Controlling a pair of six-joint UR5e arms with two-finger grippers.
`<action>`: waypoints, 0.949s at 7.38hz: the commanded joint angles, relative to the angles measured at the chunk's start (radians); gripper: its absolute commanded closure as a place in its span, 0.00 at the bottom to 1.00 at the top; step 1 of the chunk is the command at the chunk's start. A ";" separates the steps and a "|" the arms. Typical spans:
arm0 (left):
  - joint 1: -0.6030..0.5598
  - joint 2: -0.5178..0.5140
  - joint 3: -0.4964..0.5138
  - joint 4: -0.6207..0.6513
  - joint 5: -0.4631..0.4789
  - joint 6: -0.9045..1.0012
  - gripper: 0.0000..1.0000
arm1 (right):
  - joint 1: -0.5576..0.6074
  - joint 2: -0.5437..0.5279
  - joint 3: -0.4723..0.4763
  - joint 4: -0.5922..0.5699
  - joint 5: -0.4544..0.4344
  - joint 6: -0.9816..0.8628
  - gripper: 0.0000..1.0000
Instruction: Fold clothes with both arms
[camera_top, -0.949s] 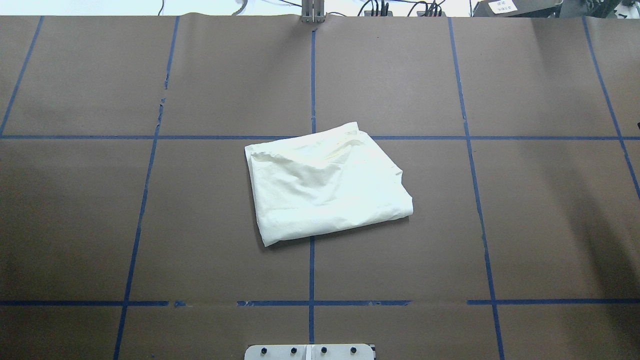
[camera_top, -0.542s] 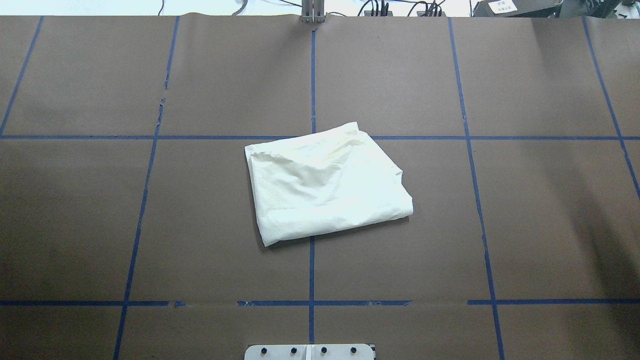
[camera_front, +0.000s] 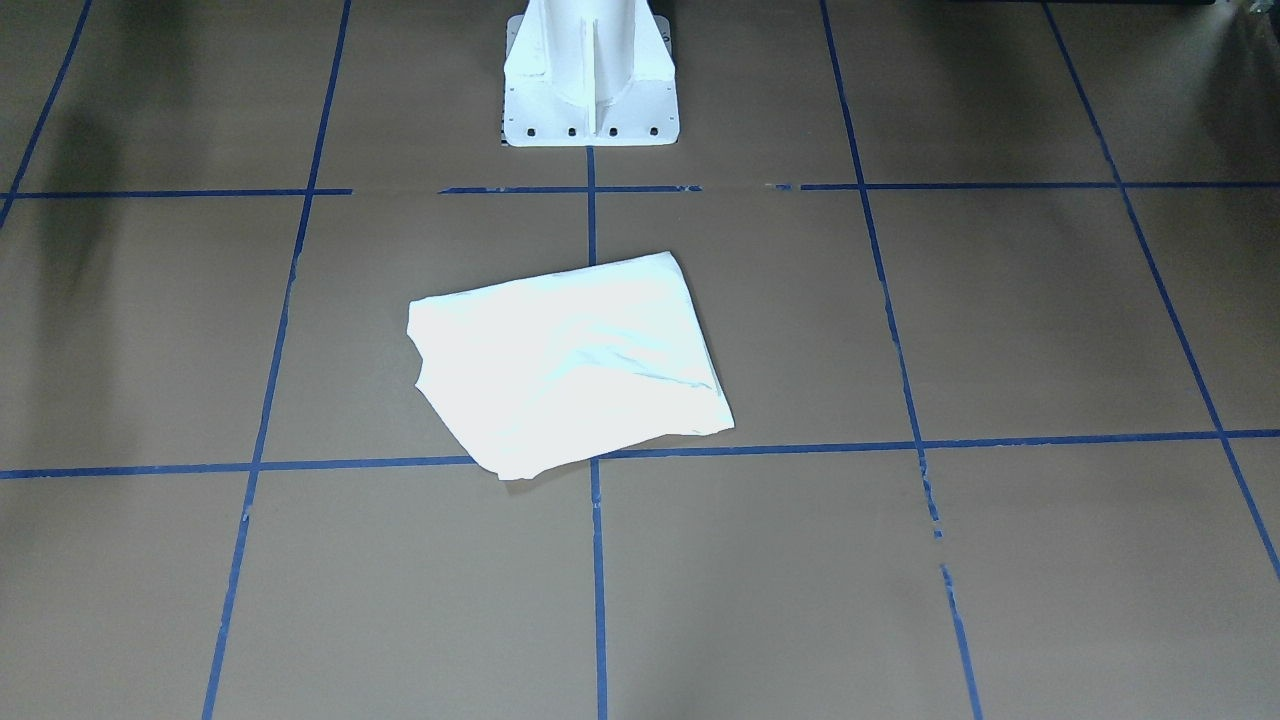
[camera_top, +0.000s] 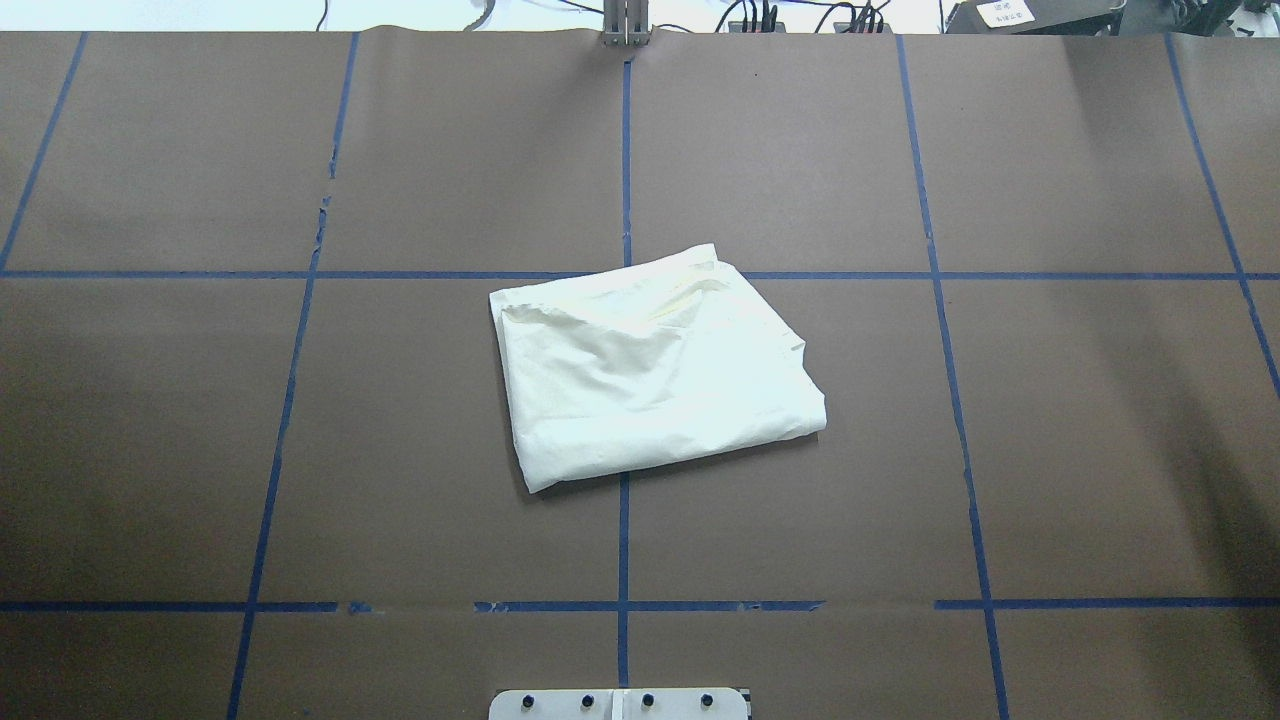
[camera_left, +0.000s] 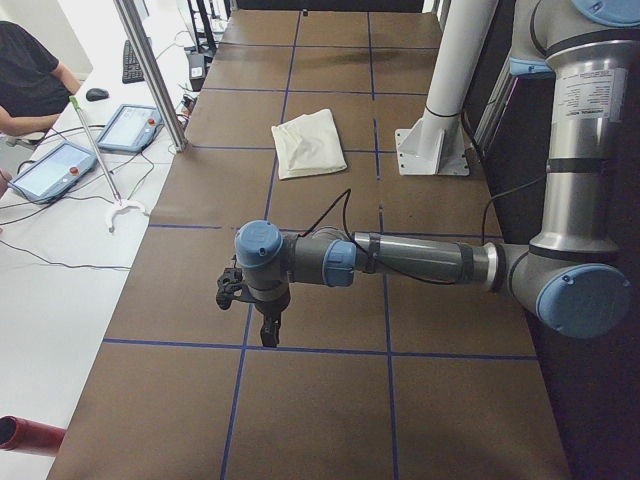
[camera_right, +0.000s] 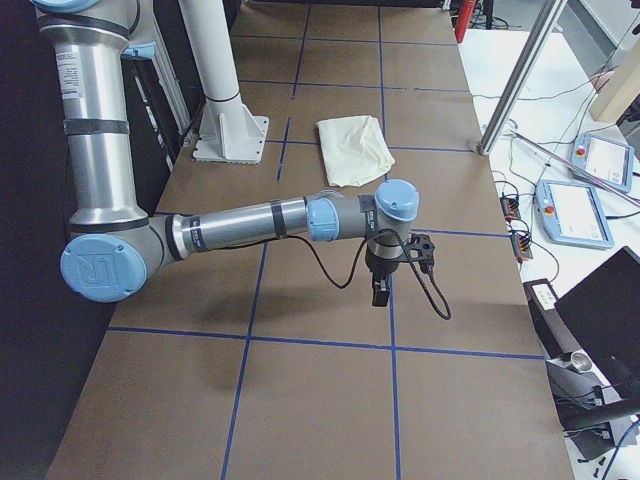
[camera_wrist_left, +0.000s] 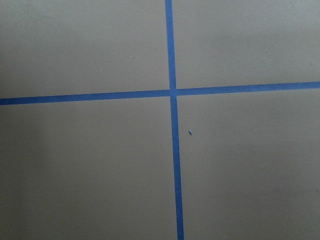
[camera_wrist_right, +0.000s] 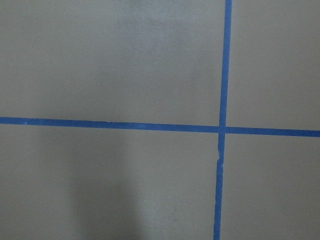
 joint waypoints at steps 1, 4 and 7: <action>-0.001 -0.001 0.004 -0.002 -0.002 -0.002 0.00 | 0.037 -0.061 -0.020 0.000 0.006 -0.110 0.00; -0.003 0.002 -0.002 -0.003 -0.005 -0.003 0.00 | 0.039 -0.115 0.021 0.002 0.008 -0.102 0.00; -0.001 -0.001 -0.007 -0.003 -0.004 -0.005 0.00 | 0.039 -0.130 0.037 0.002 0.006 -0.095 0.00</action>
